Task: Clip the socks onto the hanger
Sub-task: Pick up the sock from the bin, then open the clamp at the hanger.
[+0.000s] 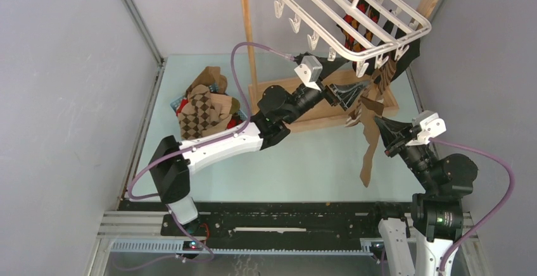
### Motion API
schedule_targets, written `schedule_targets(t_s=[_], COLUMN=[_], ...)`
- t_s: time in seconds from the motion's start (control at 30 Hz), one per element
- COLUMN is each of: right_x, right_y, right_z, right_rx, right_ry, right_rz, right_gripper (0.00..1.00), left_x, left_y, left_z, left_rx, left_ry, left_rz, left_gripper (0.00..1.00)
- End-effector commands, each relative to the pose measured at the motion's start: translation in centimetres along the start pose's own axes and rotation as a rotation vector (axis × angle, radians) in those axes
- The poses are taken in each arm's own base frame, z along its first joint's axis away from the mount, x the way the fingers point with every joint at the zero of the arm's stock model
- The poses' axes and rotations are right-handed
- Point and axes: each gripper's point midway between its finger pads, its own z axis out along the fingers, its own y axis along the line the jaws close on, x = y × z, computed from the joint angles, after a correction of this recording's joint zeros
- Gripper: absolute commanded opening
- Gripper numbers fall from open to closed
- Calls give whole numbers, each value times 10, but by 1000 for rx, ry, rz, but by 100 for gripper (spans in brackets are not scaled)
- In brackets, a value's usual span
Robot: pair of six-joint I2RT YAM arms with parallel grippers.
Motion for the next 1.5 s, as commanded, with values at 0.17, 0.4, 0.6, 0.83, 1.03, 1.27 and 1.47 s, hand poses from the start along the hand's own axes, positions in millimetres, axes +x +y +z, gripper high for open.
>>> schedule_targets(t_s=[0.17, 0.4, 0.6, 0.83, 1.03, 1.27, 1.47], right_x=[-6, -4, -5, -4, -4, -2, -1], right_y=[-2, -3, -3, -4, -4, -4, -4], right_z=[1, 3, 4, 5, 6, 6, 6], right_rx=[8, 8, 6, 5, 4, 2, 2], right_ry=[-27, -25, -27, -29, -29, -26, -23], right_rz=[8, 14, 14, 19, 28, 35, 39], right_gripper=[0, 0, 0, 0, 0, 0, 0], left_x=[-49, -50, -50, -47, -43, -46, -45], left_y=[-4, -5, -8, -10, -11, -10, -13], left_z=[24, 30, 34, 34, 34, 37, 37], left_rx=[1, 7, 15, 22, 17, -4, 1], left_ry=[-136, -130, -117, -113, -121, -138, -139], left_rz=[-60, -85, -100, -114, -106, -101, -111], left_gripper=[77, 72, 67, 69, 68, 66, 65])
